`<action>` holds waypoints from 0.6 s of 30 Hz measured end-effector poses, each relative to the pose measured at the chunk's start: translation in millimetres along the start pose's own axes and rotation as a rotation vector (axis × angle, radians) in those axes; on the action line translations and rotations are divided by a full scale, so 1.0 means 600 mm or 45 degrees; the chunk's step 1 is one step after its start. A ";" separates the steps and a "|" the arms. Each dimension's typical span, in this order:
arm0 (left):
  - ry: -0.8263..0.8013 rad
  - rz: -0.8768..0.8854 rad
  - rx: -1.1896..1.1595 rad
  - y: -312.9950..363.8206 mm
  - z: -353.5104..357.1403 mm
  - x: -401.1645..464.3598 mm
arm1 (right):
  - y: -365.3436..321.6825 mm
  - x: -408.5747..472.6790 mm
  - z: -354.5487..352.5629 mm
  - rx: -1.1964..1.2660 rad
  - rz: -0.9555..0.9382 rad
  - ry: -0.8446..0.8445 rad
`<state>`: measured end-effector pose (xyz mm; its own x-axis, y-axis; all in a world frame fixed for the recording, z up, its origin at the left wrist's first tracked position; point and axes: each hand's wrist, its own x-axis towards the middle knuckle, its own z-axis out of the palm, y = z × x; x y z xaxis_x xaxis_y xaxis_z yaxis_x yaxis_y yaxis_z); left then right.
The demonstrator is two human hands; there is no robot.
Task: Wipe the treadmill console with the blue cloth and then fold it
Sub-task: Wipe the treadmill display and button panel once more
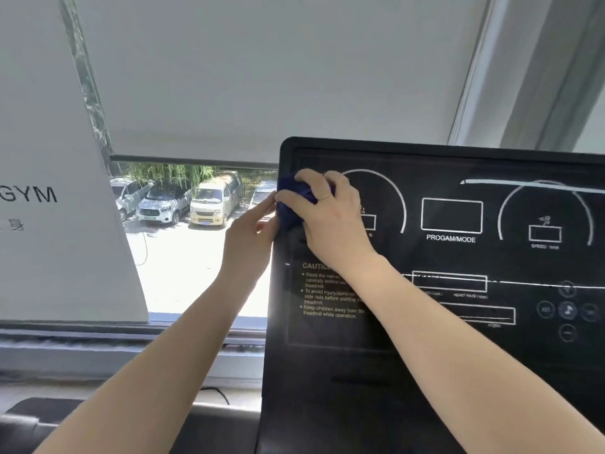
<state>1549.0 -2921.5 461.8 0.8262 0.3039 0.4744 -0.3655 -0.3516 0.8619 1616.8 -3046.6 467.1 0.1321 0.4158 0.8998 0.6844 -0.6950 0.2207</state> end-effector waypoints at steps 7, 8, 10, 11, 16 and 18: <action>0.033 0.074 0.245 0.002 0.006 -0.005 | 0.082 0.094 -0.018 -0.073 0.190 0.057; 0.032 0.082 0.268 0.000 0.007 -0.005 | 0.080 0.095 -0.019 -0.058 0.226 0.061; 0.040 0.095 0.282 -0.006 0.009 -0.005 | 0.061 0.079 -0.017 -0.021 0.249 0.070; 0.050 0.105 0.285 -0.009 0.011 -0.005 | 0.047 0.060 -0.016 -0.010 0.212 0.069; 0.047 0.114 0.303 -0.016 0.022 -0.007 | 0.006 -0.066 -0.030 0.044 -0.076 -0.122; 0.035 0.105 0.286 -0.013 0.021 -0.009 | 0.032 -0.060 -0.042 0.017 -0.162 -0.175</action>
<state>1553.0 -2931.7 450.0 0.7843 0.2887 0.5491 -0.3245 -0.5635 0.7597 1607.1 -3089.6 448.2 0.1401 0.5767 0.8049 0.7113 -0.6241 0.3234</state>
